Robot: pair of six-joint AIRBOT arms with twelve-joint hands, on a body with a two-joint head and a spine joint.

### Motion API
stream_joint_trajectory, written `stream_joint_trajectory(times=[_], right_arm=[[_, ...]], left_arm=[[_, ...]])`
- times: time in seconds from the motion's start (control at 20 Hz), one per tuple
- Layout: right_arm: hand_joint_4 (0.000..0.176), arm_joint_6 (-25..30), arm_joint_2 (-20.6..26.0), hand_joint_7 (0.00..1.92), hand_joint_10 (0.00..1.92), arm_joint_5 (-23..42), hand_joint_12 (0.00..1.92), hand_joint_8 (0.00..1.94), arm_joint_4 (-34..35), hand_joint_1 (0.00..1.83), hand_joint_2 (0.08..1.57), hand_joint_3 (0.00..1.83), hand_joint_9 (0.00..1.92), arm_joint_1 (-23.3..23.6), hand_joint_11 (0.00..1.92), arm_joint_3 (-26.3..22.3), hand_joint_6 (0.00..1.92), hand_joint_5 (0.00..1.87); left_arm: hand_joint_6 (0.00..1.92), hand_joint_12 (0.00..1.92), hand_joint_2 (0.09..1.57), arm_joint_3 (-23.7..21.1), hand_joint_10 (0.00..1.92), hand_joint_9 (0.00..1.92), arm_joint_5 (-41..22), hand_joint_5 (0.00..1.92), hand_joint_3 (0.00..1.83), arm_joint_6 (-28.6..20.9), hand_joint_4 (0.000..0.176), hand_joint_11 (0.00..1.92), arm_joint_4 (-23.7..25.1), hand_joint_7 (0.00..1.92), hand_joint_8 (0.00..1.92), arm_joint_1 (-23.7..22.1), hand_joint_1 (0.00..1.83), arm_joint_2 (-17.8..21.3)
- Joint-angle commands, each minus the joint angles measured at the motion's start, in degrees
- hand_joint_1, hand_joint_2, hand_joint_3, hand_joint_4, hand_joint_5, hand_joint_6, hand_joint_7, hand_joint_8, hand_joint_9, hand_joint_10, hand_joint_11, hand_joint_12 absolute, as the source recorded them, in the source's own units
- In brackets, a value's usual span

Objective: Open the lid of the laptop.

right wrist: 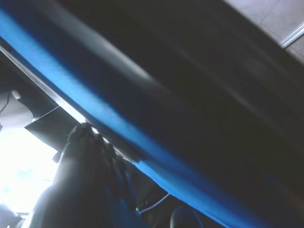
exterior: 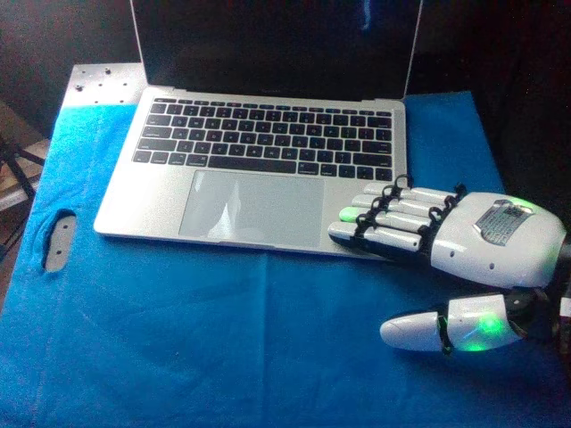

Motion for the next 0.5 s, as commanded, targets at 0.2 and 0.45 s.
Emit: stream_joint_trajectory(times=[0.2,0.45], right_arm=[[0.0,0.71,-0.79,0.0,0.0,3.62,0.0,0.0,0.35,0.0,1.2,0.0,0.0,0.44,0.0,-0.28,0.0,0.0],[0.0,0.69,-0.09,0.0,0.0,3.75,0.0,0.0,3.83,0.0,1.2,0.0,0.0,0.44,0.0,-0.27,0.0,0.0]], left_arm=[[0.0,0.0,1.02,-13.93,0.0,0.0,-19.52,0.0,0.0,-4.35,0.176,0.0,0.25,0.0,0.0,4.2,0.63,9.3],[0.0,0.0,1.0,-23.48,0.0,0.0,-35.4,0.0,0.0,-21.9,0.176,0.0,7.55,0.0,0.0,13.15,0.69,16.34]])
